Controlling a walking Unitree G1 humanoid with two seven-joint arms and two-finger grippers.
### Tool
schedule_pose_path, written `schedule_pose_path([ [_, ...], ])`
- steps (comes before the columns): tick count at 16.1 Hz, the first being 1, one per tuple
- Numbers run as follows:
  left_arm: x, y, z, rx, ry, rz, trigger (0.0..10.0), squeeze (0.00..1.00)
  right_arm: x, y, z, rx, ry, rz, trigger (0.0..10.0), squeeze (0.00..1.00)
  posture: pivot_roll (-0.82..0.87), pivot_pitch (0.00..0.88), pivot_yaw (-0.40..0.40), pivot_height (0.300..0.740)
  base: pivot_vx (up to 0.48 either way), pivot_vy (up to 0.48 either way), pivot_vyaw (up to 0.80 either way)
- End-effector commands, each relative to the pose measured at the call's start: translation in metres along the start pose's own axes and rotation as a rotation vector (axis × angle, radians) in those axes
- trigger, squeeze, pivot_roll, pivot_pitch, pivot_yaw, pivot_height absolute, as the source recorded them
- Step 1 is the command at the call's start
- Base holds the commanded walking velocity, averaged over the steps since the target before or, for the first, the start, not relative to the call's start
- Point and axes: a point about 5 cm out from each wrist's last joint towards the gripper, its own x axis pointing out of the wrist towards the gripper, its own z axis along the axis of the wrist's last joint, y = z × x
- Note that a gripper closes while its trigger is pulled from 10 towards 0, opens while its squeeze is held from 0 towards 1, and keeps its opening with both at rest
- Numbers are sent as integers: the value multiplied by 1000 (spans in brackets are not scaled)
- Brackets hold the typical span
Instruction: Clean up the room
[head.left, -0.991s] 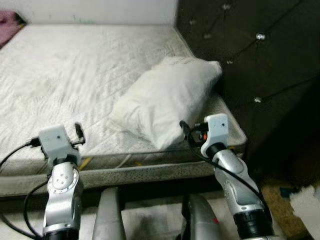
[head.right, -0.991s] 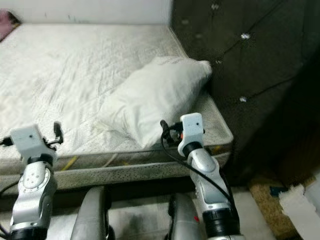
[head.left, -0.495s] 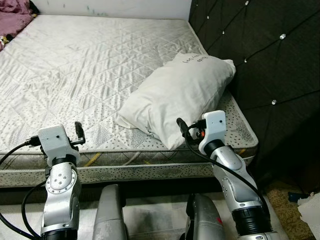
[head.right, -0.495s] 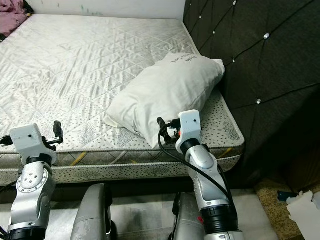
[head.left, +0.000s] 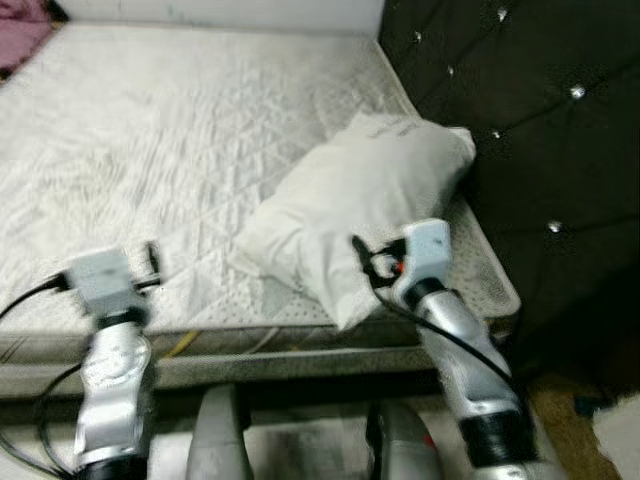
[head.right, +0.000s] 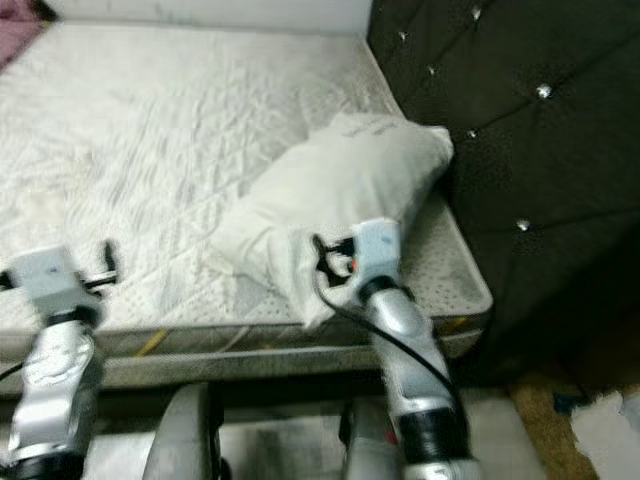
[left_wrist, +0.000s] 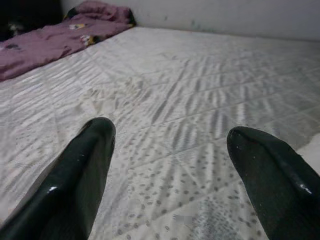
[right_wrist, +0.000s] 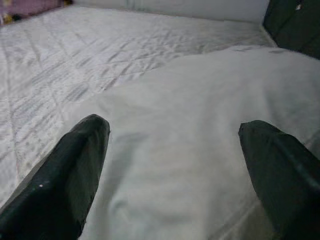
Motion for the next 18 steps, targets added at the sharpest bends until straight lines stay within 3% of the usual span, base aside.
schedule_pose_path([
  [1,-1,-9,0,-7,3,-29,10000,0,-6,-11,-5,0,19,-35,10000,0,-94,0,-43,592,0,0,0],
  [5,0,-10,0,-9,3,-25,10000,0,-5,-11,-5,4,19,-33,10000,0,-94,0,-43,587,0,0,0],
  [8,1,-10,0,-10,5,-25,10000,0,-5,-11,-6,5,21,-31,10000,0,-92,0,-44,557,0,0,0],
  [15,2,-11,0,-13,10,-23,10000,0,-4,-9,-10,1,56,-21,10000,0,-95,0,-43,557,0,0,0],
  [18,2,-12,0,-15,10,-21,10000,0,-3,-10,-9,-1,54,-25,10000,0,-96,0,-46,532,0,0,0],
])
